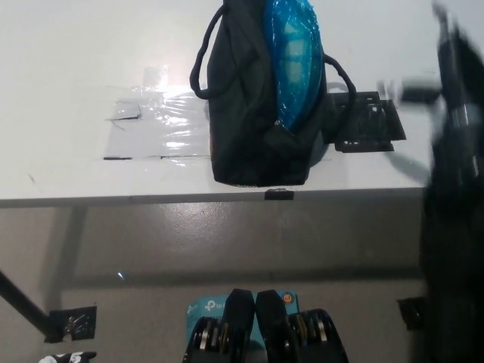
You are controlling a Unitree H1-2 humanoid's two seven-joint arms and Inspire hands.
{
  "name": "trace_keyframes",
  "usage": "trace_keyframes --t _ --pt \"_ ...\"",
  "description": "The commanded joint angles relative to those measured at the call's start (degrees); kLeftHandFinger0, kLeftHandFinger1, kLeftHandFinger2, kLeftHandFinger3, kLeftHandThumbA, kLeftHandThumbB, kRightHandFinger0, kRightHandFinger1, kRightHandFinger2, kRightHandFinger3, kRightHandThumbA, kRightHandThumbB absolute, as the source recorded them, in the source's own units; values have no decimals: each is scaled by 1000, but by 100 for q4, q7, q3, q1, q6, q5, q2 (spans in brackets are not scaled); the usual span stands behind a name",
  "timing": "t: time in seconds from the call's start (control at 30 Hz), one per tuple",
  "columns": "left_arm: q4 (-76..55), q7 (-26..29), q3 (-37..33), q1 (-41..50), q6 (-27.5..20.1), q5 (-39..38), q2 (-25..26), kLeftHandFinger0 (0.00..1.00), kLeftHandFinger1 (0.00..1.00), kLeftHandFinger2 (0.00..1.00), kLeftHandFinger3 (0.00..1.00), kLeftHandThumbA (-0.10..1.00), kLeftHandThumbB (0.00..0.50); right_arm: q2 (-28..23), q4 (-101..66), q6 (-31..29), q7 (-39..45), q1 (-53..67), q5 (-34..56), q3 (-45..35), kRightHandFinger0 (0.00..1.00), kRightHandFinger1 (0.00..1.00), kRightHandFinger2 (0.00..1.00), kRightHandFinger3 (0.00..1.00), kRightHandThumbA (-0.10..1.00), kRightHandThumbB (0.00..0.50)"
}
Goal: The robot uses its right hand to pick up a stack of plates kept in the middle of the desk and put it inside a bag kept next to it
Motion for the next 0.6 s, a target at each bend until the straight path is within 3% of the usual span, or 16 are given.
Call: trace_keyframes --t 0.0,0.03,0.07,0.1,0.2,0.27,0.3,0.43,0.53,0.57 --pt "-159 -124 72 87 -171 20 233 622 688 753 800 -100 0 -119 -2307 -2446 -841 2505 3164 -58 778 911 980 982 831 71" --pt "-152 -120 76 87 -182 15 229 620 687 752 798 -100 0 -122 -2272 -2557 -888 2635 3260 -79 823 917 964 967 800 66" --pt "-149 -112 106 93 -170 -26 209 624 688 754 796 -100 0 -26 -2178 -2705 -925 2997 3559 -185 806 887 953 957 788 104" --pt "-138 -97 136 85 -121 -59 183 625 686 751 791 -100 1 117 -1913 -2910 -856 3539 4039 -326 822 913 982 1000 762 96" --pt "-154 -79 170 84 -61 -97 147 628 688 764 790 -100 0 93 -1447 -3388 -1037 3977 4193 -335 874 919 941 1000 789 108" --pt "-136 -49 172 90 -149 -78 138 608 675 758 787 -100 0 94 -826 -3964 -1350 4312 4214 -387 1000 983 927 1000 823 127" --pt "-136 -32 173 89 -154 -66 126 605 673 758 786 -100 0 115 -545 -4183 -1488 4372 4264 -448 1000 978 915 1000 818 145" --pt "-153 -32 197 99 -168 -91 120 608 675 753 794 -100 0 155 464 -4995 -1970 4551 4421 -709 989 963 911 1000 695 129" --pt "-111 -15 200 63 -220 -52 150 587 663 748 789 -100 0 -52 823 -5194 -2458 4553 4270 -593 975 942 892 1000 690 123" --pt "-109 -40 223 70 -271 -127 137 594 675 778 791 -100 0 -238 1198 -5194 -2751 4585 4221 -502 932 909 892 1000 736 154"
